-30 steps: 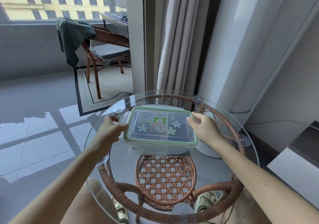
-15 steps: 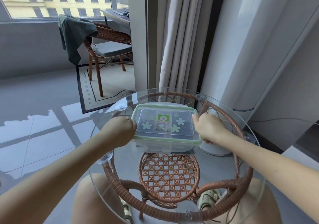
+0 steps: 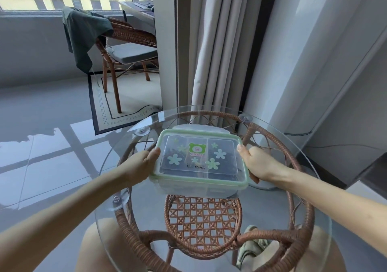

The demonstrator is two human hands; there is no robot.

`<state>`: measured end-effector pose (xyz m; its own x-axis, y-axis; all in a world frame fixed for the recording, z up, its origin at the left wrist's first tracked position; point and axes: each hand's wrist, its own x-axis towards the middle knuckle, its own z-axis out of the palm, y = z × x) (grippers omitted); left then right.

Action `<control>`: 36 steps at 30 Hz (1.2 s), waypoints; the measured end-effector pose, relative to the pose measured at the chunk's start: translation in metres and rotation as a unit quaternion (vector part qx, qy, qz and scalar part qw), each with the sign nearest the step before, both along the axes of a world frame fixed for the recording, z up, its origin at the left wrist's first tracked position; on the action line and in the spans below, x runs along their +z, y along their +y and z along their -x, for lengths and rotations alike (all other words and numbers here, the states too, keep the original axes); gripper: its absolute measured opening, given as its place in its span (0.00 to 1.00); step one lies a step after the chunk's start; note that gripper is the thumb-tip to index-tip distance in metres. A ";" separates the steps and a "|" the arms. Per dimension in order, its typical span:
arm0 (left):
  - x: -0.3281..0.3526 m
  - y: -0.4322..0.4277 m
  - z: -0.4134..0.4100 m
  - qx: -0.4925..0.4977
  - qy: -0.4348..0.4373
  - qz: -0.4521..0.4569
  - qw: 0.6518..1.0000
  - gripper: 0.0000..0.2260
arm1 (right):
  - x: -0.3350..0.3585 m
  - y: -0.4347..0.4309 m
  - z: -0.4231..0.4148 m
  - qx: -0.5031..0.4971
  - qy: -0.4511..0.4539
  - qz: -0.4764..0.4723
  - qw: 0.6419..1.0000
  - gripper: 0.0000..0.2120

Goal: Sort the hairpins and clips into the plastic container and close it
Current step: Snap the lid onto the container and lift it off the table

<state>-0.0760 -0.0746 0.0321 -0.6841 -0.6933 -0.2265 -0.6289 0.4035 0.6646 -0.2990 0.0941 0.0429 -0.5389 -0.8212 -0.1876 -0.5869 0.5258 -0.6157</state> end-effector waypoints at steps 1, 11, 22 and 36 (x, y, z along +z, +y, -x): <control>-0.001 -0.005 0.000 0.001 0.004 -0.016 1.000 0.25 | 0.001 0.000 -0.006 -0.013 0.016 0.000 1.000 0.33; 0.022 -0.031 0.057 0.075 0.031 0.280 0.957 0.22 | 0.029 0.045 -0.065 0.088 -0.229 -0.139 0.960 0.34; 0.002 0.068 0.006 0.023 -0.103 0.211 0.972 0.30 | 0.015 -0.004 -0.028 0.074 0.243 -0.010 0.967 0.23; 0.000 0.046 0.019 0.073 0.026 0.037 0.996 0.26 | 0.003 0.002 -0.034 -0.010 0.056 0.078 0.995 0.24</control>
<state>-0.0948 -0.0285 0.0321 -0.5850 -0.7992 -0.1378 -0.6497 0.3600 0.6695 -0.2646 0.0958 0.0455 -0.5664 -0.8241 0.0024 -0.6461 0.4422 -0.6221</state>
